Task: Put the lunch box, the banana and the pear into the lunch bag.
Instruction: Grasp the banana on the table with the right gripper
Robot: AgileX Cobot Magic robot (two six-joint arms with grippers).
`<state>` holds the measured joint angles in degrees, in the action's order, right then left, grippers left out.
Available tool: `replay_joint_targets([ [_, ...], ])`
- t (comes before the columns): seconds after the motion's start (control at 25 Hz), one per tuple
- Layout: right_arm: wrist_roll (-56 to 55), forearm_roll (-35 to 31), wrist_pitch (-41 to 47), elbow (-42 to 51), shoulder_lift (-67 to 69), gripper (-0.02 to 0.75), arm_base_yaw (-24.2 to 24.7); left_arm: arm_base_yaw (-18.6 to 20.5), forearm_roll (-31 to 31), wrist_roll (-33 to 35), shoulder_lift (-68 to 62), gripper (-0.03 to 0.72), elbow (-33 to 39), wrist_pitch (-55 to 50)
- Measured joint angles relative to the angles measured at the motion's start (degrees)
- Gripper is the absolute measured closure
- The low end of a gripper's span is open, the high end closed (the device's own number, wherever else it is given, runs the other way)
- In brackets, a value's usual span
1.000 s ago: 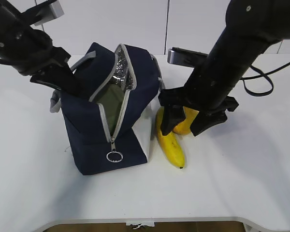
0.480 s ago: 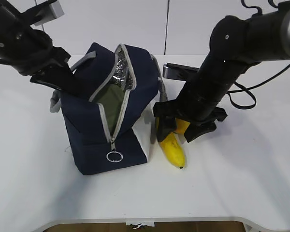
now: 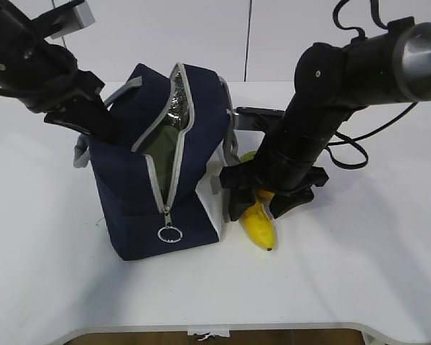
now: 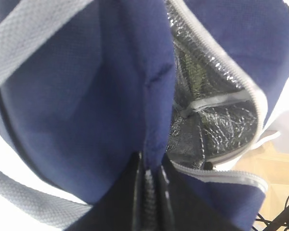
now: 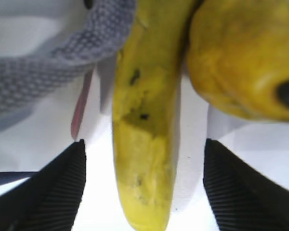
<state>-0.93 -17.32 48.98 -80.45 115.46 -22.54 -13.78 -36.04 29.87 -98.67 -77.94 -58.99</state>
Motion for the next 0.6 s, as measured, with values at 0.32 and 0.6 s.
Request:
replay_joint_targets([
  [0.32,-1.0,2.0,0.0,0.0,0.0,0.32,0.0,0.0,0.2,0.0,0.0,0.676,0.0,0.0],
  [0.6,-1.1,2.0,0.2,0.0,0.0,0.402,0.0,0.0,0.2,0.0,0.0,0.676,0.0,0.0],
])
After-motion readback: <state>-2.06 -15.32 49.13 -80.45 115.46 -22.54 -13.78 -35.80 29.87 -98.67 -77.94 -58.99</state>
